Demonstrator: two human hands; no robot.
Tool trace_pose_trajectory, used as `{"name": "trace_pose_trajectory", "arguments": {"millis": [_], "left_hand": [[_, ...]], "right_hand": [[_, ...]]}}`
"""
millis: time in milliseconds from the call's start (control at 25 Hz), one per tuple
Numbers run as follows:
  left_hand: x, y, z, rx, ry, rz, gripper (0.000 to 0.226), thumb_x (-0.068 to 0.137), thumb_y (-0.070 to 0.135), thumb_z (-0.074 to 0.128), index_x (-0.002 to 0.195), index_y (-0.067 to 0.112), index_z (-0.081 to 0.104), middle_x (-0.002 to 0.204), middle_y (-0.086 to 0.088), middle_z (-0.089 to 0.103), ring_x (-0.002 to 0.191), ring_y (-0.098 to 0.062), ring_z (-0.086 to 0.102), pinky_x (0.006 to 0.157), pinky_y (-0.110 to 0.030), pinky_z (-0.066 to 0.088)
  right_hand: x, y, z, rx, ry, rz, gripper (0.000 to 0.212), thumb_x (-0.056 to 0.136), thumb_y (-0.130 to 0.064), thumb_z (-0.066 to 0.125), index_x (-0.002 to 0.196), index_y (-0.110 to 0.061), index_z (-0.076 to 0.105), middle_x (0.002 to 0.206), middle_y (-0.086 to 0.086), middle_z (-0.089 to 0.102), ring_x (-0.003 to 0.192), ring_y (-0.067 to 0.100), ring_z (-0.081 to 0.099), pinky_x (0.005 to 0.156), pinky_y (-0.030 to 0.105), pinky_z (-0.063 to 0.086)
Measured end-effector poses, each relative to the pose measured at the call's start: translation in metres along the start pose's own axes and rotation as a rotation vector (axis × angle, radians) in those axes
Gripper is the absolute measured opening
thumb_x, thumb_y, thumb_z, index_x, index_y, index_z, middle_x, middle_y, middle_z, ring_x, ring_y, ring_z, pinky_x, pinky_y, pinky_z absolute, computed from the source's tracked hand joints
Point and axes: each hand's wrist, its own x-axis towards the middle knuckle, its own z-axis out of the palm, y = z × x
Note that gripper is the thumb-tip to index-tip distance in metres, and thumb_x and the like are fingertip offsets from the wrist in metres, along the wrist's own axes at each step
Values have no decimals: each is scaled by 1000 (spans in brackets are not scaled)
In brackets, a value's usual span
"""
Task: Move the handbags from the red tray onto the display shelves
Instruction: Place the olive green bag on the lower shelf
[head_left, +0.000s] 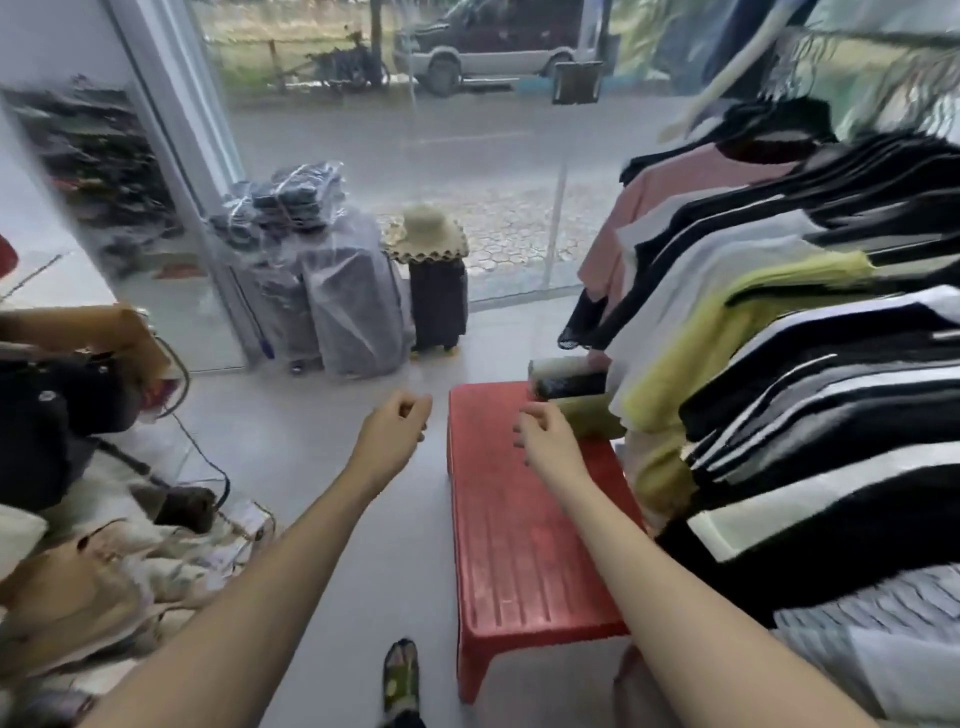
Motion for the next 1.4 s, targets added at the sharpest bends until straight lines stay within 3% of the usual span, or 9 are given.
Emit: {"name": "trace_pose_trajectory", "arguments": {"millis": [240,360,520,800,960,1040,1120,1240,1400], "left_hand": [[138,-25,75,63,-242,-74,27,103,34,52,90,11,60,84,-4,65,79,-22,60,86,-49,54],[170,-39,95,78,-290,-116,19,102,29,53,92,14,60,82,-1,65,81,-25,63,80,-41,53],[247,-65,139,121,-486,-211,13,104,20,51,93,13,54,82,-2,60,70,-17,55,59,-28,42],[336,-113,235,173,-705,-295,24,100,29,55,77,21,51,87,-7,64,80,-22,59,80,-37,49],[361,-133,278,192,-771,-381,10,98,30,58,91,22,57,101,-9,69,92,-26,66,88,-37,52],[373,-149,298,194,-774,-416,28,91,29,60,116,16,58,120,-17,69,108,-35,67,94,-45,54],[379,-158,311,212,-791,-381,48,88,20,55,136,11,55,122,-22,68,102,-37,66,86,-44,54],[380,-165,326,244,-834,-351,38,93,6,49,128,14,63,100,-14,68,86,-27,60,71,-33,47],[381,-170,338,309,-740,-351,31,95,20,59,125,11,60,118,-13,70,107,-33,66,94,-42,54]], "right_hand": [[111,40,-6,14,181,190,16,98,-26,53,112,-29,60,115,3,67,108,25,67,89,40,52],[131,51,-6,-24,190,298,22,97,-26,52,118,-27,59,118,1,67,109,23,65,96,45,54],[193,62,2,-49,258,459,31,101,-23,49,130,-19,58,119,2,64,93,18,61,75,30,45],[282,109,-2,-48,343,606,35,102,-21,47,136,-20,55,121,0,62,97,17,58,85,31,46],[315,133,0,-124,310,619,46,102,-24,46,148,-27,46,152,2,46,130,21,51,106,35,44],[327,143,0,-168,268,602,53,102,-24,46,155,-27,38,164,1,29,147,20,34,117,33,33],[334,151,0,-196,222,599,58,103,-23,45,160,-27,29,171,-2,13,155,16,18,119,28,22],[343,164,1,-214,168,632,62,104,-25,44,162,-31,22,172,-7,2,157,15,13,118,27,21],[347,172,5,-195,145,629,66,103,-24,45,162,-33,16,172,-5,-2,157,16,12,121,29,21]]}}
